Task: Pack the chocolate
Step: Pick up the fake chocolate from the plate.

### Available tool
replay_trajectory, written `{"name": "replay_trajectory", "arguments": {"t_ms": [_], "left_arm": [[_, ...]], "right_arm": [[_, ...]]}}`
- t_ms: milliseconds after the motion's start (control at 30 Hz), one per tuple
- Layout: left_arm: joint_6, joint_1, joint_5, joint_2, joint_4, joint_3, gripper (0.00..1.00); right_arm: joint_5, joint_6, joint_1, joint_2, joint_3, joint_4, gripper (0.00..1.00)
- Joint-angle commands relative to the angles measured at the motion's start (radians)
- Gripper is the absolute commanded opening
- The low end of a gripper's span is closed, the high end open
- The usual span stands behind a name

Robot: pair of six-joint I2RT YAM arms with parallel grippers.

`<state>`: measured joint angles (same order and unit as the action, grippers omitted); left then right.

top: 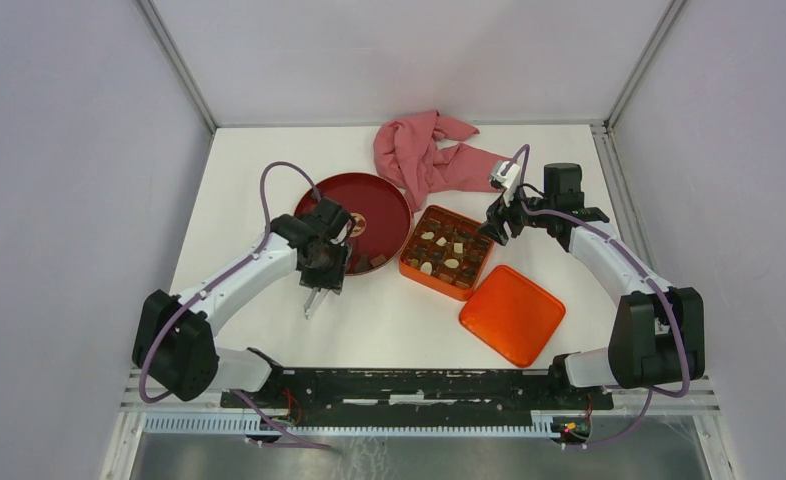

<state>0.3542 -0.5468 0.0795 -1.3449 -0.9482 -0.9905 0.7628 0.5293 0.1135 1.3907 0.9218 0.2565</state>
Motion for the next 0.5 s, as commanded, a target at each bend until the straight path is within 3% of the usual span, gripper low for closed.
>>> {"name": "replay_trajectory", "arguments": {"t_ms": [0,400,467], "left_arm": [[-0.053,0.007,0.006,-0.018,0.008,-0.04,0.5],[-0.055,0.009,0.022,-0.049,0.005,-0.043,0.46],[-0.055,0.009,0.025,-0.055,0.006,-0.045,0.37]], "right_arm": [[0.017,0.014,0.003,0.002,0.037,-0.011,0.68],[0.017,0.015,0.003,0.002,0.037,-0.011,0.68],[0.017,0.015,0.002,0.002,0.037,-0.01,0.68]]}}
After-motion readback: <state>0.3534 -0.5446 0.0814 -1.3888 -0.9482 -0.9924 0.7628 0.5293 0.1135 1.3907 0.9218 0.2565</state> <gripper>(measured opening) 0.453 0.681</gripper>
